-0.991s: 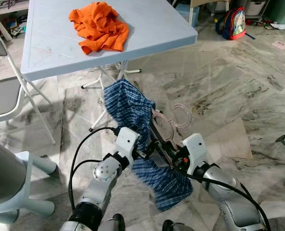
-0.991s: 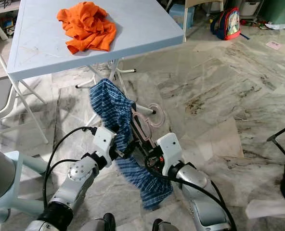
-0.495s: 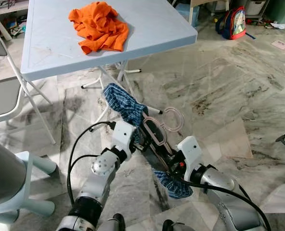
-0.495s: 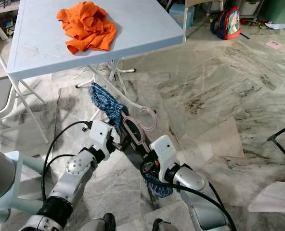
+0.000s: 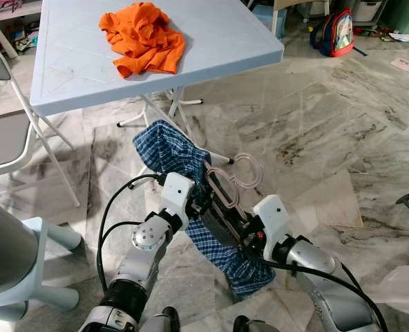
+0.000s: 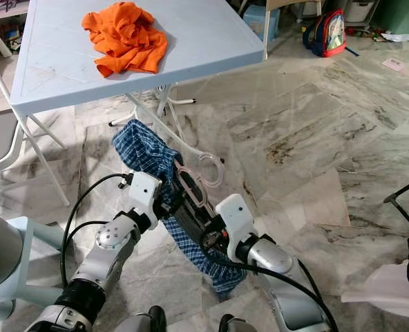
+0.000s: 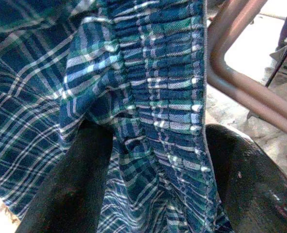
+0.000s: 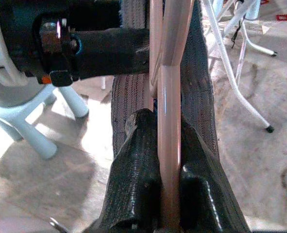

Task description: Hang hanger

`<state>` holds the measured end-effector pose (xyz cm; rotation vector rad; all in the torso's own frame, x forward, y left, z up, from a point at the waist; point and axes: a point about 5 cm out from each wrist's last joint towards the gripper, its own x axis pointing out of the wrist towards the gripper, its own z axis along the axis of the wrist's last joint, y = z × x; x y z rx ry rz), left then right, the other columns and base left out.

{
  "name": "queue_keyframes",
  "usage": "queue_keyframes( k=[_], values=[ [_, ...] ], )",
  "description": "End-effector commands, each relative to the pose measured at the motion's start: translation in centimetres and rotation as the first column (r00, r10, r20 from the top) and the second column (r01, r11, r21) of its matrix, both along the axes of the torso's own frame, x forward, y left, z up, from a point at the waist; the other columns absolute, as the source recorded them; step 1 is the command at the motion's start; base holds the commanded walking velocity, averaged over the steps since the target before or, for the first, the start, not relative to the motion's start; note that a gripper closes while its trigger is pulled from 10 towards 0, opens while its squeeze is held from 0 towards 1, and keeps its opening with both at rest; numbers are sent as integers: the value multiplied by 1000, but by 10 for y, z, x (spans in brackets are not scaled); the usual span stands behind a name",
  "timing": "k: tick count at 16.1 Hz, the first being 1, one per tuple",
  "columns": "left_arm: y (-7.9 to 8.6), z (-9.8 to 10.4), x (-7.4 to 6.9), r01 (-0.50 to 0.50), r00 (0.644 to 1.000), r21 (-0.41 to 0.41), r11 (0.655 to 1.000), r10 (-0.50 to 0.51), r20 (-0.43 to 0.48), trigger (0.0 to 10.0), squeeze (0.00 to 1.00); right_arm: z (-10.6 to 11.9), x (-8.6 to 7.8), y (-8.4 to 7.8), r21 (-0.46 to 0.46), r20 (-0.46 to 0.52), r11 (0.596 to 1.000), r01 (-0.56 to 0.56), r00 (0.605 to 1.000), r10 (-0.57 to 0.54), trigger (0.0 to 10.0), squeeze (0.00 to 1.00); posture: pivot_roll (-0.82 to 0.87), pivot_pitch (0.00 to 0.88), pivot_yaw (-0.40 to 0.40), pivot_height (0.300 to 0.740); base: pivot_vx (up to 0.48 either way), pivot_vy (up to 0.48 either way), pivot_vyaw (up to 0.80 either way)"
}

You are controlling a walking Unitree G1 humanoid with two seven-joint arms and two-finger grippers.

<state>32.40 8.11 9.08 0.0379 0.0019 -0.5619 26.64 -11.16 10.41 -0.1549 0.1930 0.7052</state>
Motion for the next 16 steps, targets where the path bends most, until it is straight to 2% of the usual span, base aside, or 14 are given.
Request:
queue_keyframes(
  k=[1,3,6,10,12,14,15,16],
  values=[
    [8,-5,0,-28,1000,27,999,28,-11,0,0,2,0,0,-25,30,1000,2,1000,-2,10000,0,-17,219,59,740,0,0,0],
    [10,-3,1,-40,999,55,998,39,19,0,0,0,1,0,-72,47,997,4,999,0,10000,0,-16,220,60,740,0,0,0],
    [10,1,2,-35,997,112,993,27,75,0,0,-1,2,2,-80,59,996,29,998,-25,10000,0,-15,222,61,740,0,0,0],
    [9,4,1,-39,981,273,961,-14,191,0,0,-3,2,3,-93,53,995,32,998,-27,10000,0,-17,221,59,740,0,0,0],
    [8,3,1,-39,981,277,960,-16,192,0,0,-5,4,0,-113,49,992,60,997,-55,10000,0,-17,222,58,740,0,0,0],
    [3,0,-2,-21,982,279,960,-32,185,0,0,-4,7,4,-106,65,991,82,995,-75,10000,0,-18,222,58,740,0,0,0],
    [2,-2,-3,-19,983,286,958,-35,181,1412,0,-3,8,5,-102,72,990,93,994,-86,10000,0,-17,222,57,740,0,0,0],
    [2,-5,-3,-27,986,289,957,-22,165,10000,0,-2,9,6,-96,84,990,101,992,-93,10000,0,-17,222,57,740,0,0,0]
  ],
)
